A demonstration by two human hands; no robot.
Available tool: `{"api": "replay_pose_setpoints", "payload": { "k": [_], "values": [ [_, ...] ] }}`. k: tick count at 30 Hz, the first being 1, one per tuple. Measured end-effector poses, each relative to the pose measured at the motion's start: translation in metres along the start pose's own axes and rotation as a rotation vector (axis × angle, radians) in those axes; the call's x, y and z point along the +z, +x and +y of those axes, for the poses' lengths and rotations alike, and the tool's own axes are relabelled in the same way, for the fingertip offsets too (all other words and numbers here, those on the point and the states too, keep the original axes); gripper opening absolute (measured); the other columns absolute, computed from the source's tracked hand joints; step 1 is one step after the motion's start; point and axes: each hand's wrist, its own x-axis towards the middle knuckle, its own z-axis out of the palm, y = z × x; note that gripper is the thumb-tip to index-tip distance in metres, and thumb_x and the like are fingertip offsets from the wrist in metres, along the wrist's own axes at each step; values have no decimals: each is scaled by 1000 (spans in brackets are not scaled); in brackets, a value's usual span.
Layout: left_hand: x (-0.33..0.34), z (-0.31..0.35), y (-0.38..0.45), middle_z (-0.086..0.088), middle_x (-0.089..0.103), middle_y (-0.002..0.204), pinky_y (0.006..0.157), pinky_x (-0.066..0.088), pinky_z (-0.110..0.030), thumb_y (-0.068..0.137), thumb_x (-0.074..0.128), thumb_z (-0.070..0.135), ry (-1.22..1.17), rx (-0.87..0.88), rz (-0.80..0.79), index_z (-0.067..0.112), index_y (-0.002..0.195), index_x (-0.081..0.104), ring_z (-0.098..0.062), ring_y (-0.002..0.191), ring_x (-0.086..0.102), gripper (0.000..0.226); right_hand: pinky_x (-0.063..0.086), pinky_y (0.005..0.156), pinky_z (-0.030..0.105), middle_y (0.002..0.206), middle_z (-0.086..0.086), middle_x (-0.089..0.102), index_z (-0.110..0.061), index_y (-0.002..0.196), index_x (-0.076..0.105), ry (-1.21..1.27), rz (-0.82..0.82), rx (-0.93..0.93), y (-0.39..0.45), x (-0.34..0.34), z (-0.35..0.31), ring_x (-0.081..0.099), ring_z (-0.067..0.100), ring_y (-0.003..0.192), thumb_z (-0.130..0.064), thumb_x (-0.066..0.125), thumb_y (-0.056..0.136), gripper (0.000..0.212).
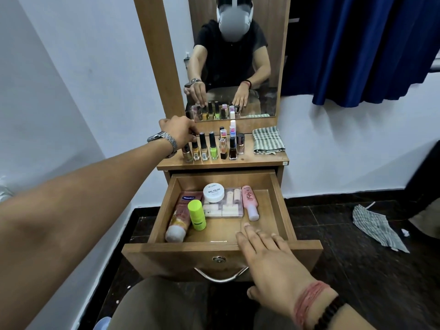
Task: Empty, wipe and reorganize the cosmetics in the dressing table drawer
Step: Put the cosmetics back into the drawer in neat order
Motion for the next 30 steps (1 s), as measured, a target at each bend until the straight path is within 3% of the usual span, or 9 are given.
{"api": "replay_pose_setpoints", "payload": {
  "k": [9, 13, 16, 23, 27, 30],
  "values": [
    [-37, 6, -23, 3, 71, 99, 89, 35, -38, 86, 65, 30, 47, 46, 92, 28, 97, 70, -22, 102, 58, 12, 0, 119, 43, 161, 9, -15, -17, 153, -11, -25, -23, 24, 0, -2, -3, -2, 24, 149, -36, 65, 85, 103],
    [-59, 19, -43, 0, 71, 92, 65, 47, -29, 82, 67, 40, 48, 85, 160, 30, 94, 70, -23, 85, 63, 15, 0, 120, 45, 161, 10, -16, -17, 153, -12, -24, -60, 31, 0, -7, -5, -3, 25, 149, -37, 64, 87, 103],
    [-60, 45, -61, 5, 69, 85, 62, 53, -31, 78, 67, 50, 2, 161, 173, 29, 89, 69, -18, 77, 64, 24, 2, 120, 45, 161, 10, -13, -16, 153, -10, -27, -72, 34, 0, -11, -7, 0, 27, 148, -35, 65, 87, 102],
    [20, 124, -82, 4, 68, 84, 61, 51, -27, 75, 67, 55, -131, 259, -62, 28, 78, 61, -17, 77, 64, 27, 6, 119, 47, 161, 13, -10, -14, 153, -8, -44, -71, 47, -2, -13, -7, 3, 31, 147, -29, 64, 88, 98],
    [67, 144, -70, -1, 66, 86, 58, 46, -26, 74, 70, 52, -140, 205, -97, 25, 77, 60, -22, 78, 64, 29, 4, 119, 46, 161, 11, -9, -13, 153, -7, -46, -56, 48, -3, -12, -8, 3, 30, 147, -28, 63, 88, 97],
    [88, 146, -57, -4, 66, 89, 59, 46, -27, 74, 72, 49, -141, 167, -107, 23, 80, 62, -23, 81, 64, 29, 2, 119, 46, 161, 12, -9, -12, 153, -6, -26, -34, 48, -3, -12, -8, 3, 30, 147, -25, 52, 94, 84]
  ]
}}
